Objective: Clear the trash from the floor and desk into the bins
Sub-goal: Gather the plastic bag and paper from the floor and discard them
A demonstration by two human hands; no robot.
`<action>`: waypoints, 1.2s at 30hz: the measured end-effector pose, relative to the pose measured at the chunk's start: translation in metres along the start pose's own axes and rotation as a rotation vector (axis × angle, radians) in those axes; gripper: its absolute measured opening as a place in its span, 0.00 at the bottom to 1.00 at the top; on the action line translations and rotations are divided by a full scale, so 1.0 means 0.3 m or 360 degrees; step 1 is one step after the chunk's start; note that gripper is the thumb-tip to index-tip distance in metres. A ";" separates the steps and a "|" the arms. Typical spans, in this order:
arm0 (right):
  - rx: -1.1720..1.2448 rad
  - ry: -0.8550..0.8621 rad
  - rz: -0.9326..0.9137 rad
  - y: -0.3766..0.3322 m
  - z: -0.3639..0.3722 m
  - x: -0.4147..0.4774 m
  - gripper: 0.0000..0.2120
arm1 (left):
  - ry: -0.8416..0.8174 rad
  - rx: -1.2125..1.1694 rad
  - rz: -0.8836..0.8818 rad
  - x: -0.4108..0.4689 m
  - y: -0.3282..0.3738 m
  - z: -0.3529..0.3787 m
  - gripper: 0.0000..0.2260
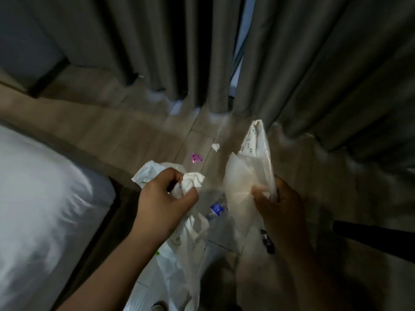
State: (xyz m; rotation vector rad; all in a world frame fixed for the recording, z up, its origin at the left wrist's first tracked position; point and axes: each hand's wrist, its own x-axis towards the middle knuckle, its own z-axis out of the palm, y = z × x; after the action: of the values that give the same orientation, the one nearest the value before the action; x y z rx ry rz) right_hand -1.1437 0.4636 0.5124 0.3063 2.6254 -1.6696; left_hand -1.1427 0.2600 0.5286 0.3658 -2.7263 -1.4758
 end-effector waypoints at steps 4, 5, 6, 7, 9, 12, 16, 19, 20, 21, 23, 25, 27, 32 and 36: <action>0.0008 0.0059 0.0004 -0.322 -0.211 -0.063 0.05 | -0.0093 0.0000 0.0098 -0.062 0.327 -0.158 0.06; 0.0049 0.0071 0.0018 -0.405 -0.268 -0.091 0.06 | -0.0096 -0.0021 0.0117 -0.084 0.405 -0.196 0.06; 0.0087 0.0093 0.0018 -0.482 -0.324 -0.117 0.07 | -0.0092 -0.0056 0.0131 -0.103 0.483 -0.234 0.06; 0.0121 0.0127 -0.0008 -0.557 -0.376 -0.144 0.08 | -0.0086 -0.0087 0.0141 -0.124 0.558 -0.272 0.06; 0.0130 0.0253 -0.0088 -0.674 -0.474 -0.200 0.07 | -0.0045 -0.0138 0.0167 -0.172 0.702 -0.337 0.06; 0.0175 0.0432 -0.0145 -0.820 -0.607 -0.252 0.05 | 0.0049 -0.0191 0.0257 -0.241 0.908 -0.400 0.06; 0.0276 0.0522 -0.0173 -1.030 -0.798 -0.313 0.06 | 0.0089 -0.0257 0.0434 -0.313 1.165 -0.450 0.07; 0.0284 0.0657 -0.0348 -1.172 -0.945 -0.362 0.04 | 0.0138 -0.0330 0.0559 -0.347 1.354 -0.490 0.06; 0.0286 0.0716 -0.0394 -1.208 -0.995 -0.377 0.05 | 0.0145 -0.0360 0.0609 -0.363 1.418 -0.498 0.07; 0.0280 0.0767 -0.0424 -1.244 -1.042 -0.393 0.05 | 0.0153 -0.0390 0.0660 -0.381 1.479 -0.507 0.07; 0.0284 0.0860 -0.0464 -1.316 -1.132 -0.428 0.05 | 0.0169 -0.0456 0.0784 -0.421 1.594 -0.522 0.07; 0.0333 0.0918 -0.0519 -1.367 -1.211 -0.467 0.04 | 0.0163 -0.0506 0.0896 -0.463 1.686 -0.527 0.08; 0.0341 0.0987 -0.0590 -1.409 -1.272 -0.510 0.03 | 0.0132 -0.0544 0.0982 -0.499 1.755 -0.526 0.08; 0.0313 0.1184 -0.0640 -1.473 -1.353 -0.585 0.04 | -0.0021 -0.0654 0.1191 -0.527 1.882 -0.526 0.07; 0.0287 0.1382 -0.0614 -1.498 -1.369 -0.624 0.05 | -0.0225 -0.0745 0.1360 -0.495 1.951 -0.527 0.06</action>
State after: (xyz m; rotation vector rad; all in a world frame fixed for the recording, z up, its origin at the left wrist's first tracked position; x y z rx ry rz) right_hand -0.9999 0.6190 1.1132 0.7073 3.2835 -2.3130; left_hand -1.0923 0.4692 1.1146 -0.8226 -2.0235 -1.7524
